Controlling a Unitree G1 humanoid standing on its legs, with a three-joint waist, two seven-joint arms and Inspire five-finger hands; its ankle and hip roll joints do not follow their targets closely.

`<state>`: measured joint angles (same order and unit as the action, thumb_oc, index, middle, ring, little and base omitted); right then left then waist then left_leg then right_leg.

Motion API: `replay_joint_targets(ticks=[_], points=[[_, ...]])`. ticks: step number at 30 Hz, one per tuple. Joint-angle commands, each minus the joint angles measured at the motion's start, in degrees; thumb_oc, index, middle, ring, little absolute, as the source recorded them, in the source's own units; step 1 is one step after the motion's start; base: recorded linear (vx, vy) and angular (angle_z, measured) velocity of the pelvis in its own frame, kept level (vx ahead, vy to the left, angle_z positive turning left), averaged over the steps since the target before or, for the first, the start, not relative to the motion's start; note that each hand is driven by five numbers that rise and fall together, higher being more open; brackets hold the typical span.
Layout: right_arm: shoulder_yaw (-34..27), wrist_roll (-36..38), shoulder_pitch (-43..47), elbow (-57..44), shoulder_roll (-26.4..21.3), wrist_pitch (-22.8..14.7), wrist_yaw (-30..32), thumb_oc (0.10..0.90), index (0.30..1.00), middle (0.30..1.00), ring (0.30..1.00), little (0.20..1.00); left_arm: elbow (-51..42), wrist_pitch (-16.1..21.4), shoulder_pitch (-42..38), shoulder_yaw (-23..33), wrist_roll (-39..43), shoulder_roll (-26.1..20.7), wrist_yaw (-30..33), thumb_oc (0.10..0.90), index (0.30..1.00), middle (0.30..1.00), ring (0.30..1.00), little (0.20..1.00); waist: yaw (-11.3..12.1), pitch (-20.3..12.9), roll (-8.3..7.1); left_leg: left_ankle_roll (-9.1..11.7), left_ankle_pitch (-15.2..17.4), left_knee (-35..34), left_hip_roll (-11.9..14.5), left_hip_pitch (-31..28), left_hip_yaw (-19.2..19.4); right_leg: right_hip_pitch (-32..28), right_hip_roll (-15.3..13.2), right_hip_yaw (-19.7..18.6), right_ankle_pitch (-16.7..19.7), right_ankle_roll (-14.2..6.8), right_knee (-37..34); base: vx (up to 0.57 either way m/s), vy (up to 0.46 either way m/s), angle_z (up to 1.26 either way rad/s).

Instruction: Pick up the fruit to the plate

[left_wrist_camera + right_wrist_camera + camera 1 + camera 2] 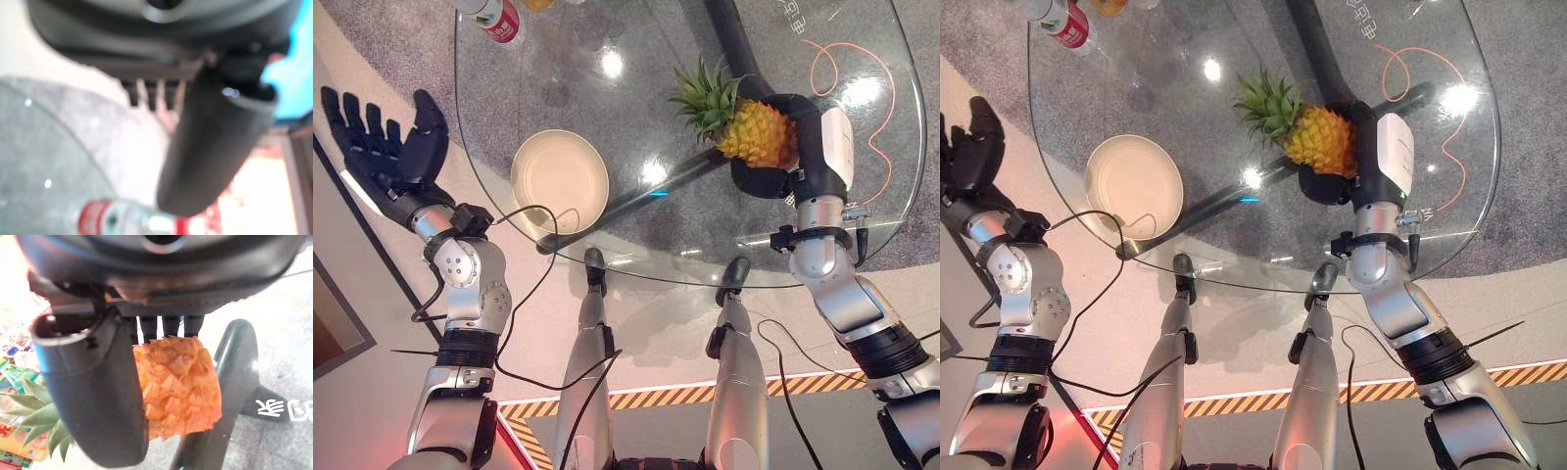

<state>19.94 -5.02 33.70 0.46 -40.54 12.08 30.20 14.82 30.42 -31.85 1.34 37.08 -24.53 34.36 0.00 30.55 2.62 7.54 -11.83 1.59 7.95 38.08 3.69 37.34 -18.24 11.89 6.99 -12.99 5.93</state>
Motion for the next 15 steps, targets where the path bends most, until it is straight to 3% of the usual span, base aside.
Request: replay_joint_targets(ticks=[1, 15], points=[[-5.5, -4.5, 5.1, -10.0, -0.4, -7.4, 5.6, 0.100, 0.300, 0.300, 0.300, 0.200, -6.7, 2.1, -4.0, -0.1, -4.6, -2.6, -5.6, 0.800, 0.900, 0.900, 0.900, 0.900, 1.0, -0.8, -2.04, 0.7, 2.8, -0.3, 0.9, -3.2, 1.1, 0.7, 1.7, 0.1, 1.2, 0.5, 2.7, 0.00, 0.000, 0.00], [-3.4, -3.9, 9.0, -11.8, 0.7, -7.9, 5.1, 0.100, 0.300, 0.300, 0.300, 0.200, -8.6, -2.1, -6.4, -6.9, 2.7, 0.2, -16.7, 0.800, 0.900, 0.900, 0.900, 0.900, 0.7, -0.8, -1.56, 0.5, 2.5, -0.8, 0.7, -3.9, 1.7, -0.3, 1.0, 0.2, 2.2, -0.2, 1.3, 0.00, 0.000, 0.00]])
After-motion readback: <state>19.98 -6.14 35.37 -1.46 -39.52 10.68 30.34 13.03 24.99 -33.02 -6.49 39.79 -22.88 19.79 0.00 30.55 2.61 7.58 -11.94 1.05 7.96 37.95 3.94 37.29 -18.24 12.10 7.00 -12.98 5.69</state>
